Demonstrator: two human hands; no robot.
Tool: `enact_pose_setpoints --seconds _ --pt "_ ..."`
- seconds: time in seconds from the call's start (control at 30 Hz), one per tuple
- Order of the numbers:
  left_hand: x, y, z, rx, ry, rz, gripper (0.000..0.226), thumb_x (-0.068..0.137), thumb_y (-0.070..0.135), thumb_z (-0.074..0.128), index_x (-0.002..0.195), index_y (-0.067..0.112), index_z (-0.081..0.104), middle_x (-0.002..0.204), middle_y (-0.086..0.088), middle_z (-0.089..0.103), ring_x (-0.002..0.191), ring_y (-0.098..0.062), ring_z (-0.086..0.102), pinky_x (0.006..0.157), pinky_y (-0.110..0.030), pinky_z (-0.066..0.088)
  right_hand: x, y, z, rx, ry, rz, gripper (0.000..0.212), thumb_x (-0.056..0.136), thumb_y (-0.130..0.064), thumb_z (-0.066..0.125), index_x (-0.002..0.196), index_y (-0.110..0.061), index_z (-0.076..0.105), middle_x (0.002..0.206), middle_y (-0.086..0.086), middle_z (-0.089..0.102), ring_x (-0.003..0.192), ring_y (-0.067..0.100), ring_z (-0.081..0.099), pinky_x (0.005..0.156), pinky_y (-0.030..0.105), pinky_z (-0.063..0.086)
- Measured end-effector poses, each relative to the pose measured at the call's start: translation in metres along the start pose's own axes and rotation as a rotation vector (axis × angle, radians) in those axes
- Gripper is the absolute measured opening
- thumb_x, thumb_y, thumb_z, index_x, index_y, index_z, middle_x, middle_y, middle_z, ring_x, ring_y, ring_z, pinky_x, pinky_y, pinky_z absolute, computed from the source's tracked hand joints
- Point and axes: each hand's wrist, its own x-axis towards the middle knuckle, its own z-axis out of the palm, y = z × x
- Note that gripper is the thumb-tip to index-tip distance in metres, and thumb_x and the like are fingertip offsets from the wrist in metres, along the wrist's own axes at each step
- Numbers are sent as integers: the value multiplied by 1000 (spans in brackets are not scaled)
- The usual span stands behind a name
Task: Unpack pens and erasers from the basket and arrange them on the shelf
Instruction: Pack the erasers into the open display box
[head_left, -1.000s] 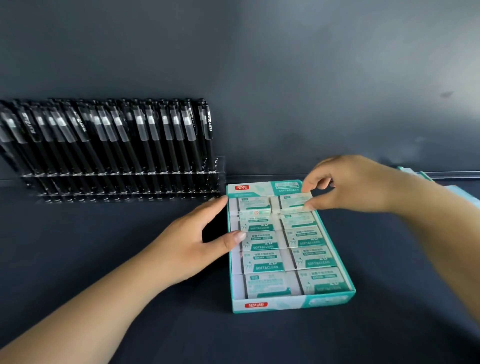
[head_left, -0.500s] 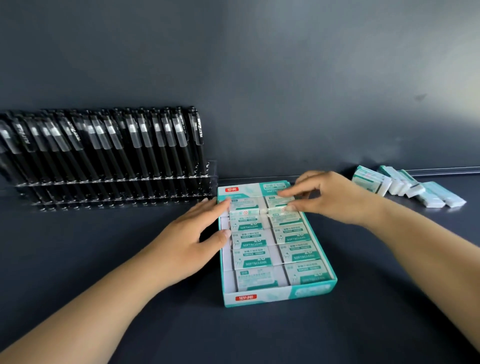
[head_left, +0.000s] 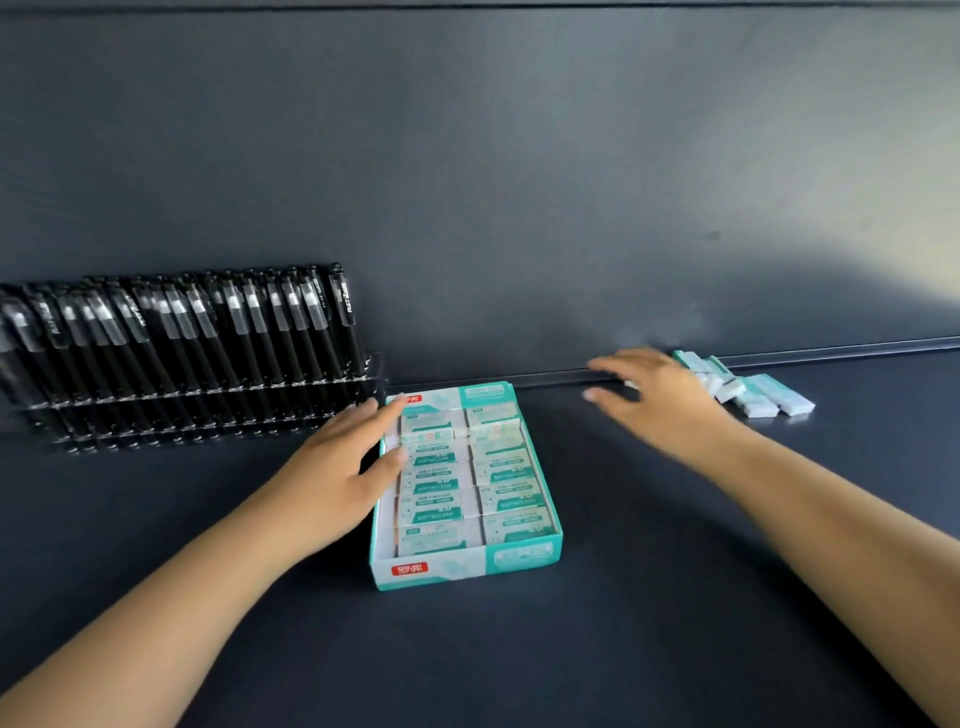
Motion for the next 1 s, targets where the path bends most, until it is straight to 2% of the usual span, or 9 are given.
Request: enact_pose_setpoints --seconds 0.1,0.2,0.3,0.5,0.57,0.7,0.8,0.87,1.0 --pt "-1 21 -4 -15 129 74 41 94 31 43 135 27 42 131 24 35 134 -2 27 105 -11 16 4 42 -15 -290 33 135 38 86 -33 58 121 -18 59 129 6 53 122 26 41 101 29 25" --pt "-4 53 -2 -103 127 79 29 93 31 45 116 26 62 102 31 49 106 4 49 81 3 29 2 58 -17 -368 -17 241 40 86 -40 57 123 -25 55 135 0 47 125 24 35 100 32 26" --pt "-3 80 8 -66 56 124 31 94 42 42 99 27 68 93 25 62 93 2 56 78 -7 37 6 62 -15 -394 27 226 35 88 -38 53 121 -27 56 129 -1 50 121 23 37 95 31 27" --pt "16 118 27 -85 -48 70 30 91 46 44 91 28 68 91 15 68 95 -5 59 91 -26 44 11 75 -24 -342 -1 198 26 88 -35 54 113 -30 59 123 -2 53 119 22 38 94 31 27" --pt "28 130 31 -93 -96 30 31 90 48 45 87 27 67 95 9 69 97 -10 61 93 -35 44 10 80 -29 -261 -29 179 23 86 -33 57 108 -29 61 122 -3 54 117 22 39 92 30 28" --pt "44 156 45 -78 -127 -32 27 91 45 45 89 27 65 100 11 67 99 -9 59 92 -30 45 4 89 -38 -107 -68 118 13 83 -26 63 95 -27 66 110 -6 60 108 16 46 84 25 30" --pt "50 180 67 -145 -57 -35 28 88 38 56 113 26 59 113 13 58 106 -5 54 92 -24 41 -8 91 -60 377 -133 152 13 81 -14 67 75 -25 64 76 -9 64 66 -5 55 67 13 38" --pt "51 190 82 -190 -14 -1 44 83 32 65 124 29 51 116 15 49 109 -3 50 94 -24 41 -18 91 -74 688 -178 194 12 80 -8 67 79 -20 67 68 -8 64 50 -6 52 56 7 41" --pt "49 208 108 -347 91 24 26 77 17 72 96 31 61 97 13 62 76 3 59 77 -15 48 -33 90 -86 986 -260 250 7 81 -6 65 84 -11 68 71 -3 67 63 4 59 62 12 51"
